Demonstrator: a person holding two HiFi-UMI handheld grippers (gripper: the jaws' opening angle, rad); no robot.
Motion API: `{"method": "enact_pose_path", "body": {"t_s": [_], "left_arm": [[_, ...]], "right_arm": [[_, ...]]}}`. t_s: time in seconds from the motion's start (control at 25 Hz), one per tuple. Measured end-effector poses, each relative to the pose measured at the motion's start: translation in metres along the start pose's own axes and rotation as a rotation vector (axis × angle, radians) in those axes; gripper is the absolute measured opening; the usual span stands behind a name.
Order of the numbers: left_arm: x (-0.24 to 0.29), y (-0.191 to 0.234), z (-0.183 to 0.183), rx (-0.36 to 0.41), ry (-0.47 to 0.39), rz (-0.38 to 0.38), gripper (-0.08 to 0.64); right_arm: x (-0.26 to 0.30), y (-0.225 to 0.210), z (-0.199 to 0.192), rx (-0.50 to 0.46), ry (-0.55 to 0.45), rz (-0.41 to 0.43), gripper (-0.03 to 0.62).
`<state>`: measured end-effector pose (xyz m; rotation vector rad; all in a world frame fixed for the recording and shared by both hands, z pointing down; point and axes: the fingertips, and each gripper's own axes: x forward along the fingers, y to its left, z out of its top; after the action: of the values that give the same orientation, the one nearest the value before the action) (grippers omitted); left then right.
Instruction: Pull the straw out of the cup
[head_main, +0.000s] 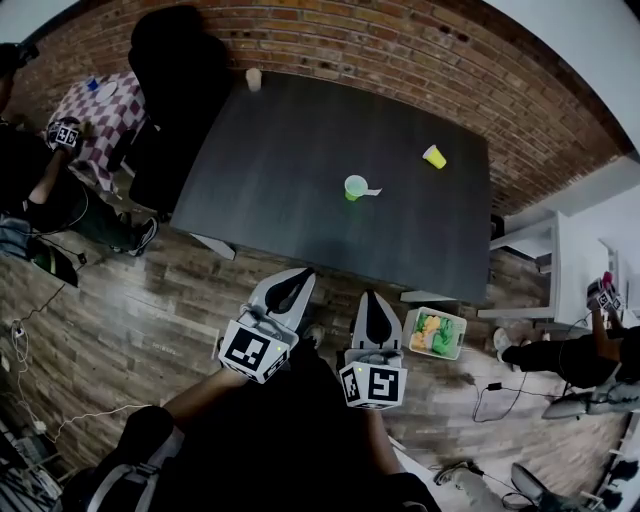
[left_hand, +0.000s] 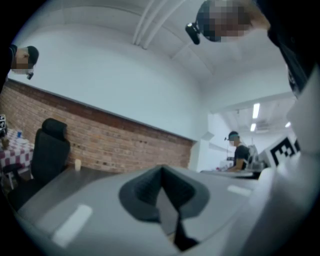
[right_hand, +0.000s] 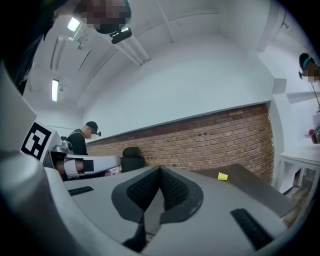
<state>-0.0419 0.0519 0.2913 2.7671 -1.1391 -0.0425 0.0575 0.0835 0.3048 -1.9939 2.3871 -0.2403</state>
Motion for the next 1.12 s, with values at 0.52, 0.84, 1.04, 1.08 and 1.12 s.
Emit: {"method": "enact_pose_path", "body": {"t_s": [0.52,0.84,1.04,1.08,1.12], "left_arm": [[0.065,-0.005,-0.012,0.016,0.017,0.036,0.003],[0.106,0.017,-0.026,0.016,0.047,0.028,0.003],[0.129,0.036,-0.033,0.002,0.060,0.010,0.003],[0.134,0.040,-0.034,0.000,0.064,0.008,0.003],[0.140,0.044,-0.036,-0.004,0.068,0.005,0.003]], "right_arm": [[0.057,-0.051,-0.012,0.011,0.026,0.074,0.002],[0.099,-0.079,-0.025,0.023,0.039,0.037,0.002],[0.127,-0.086,-0.032,0.024,0.060,0.022,0.002],[0.133,-0.087,-0.035,0.024,0.064,0.024,0.002],[0.139,-0.088,-0.038,0.026,0.069,0.025,0.002]]}}
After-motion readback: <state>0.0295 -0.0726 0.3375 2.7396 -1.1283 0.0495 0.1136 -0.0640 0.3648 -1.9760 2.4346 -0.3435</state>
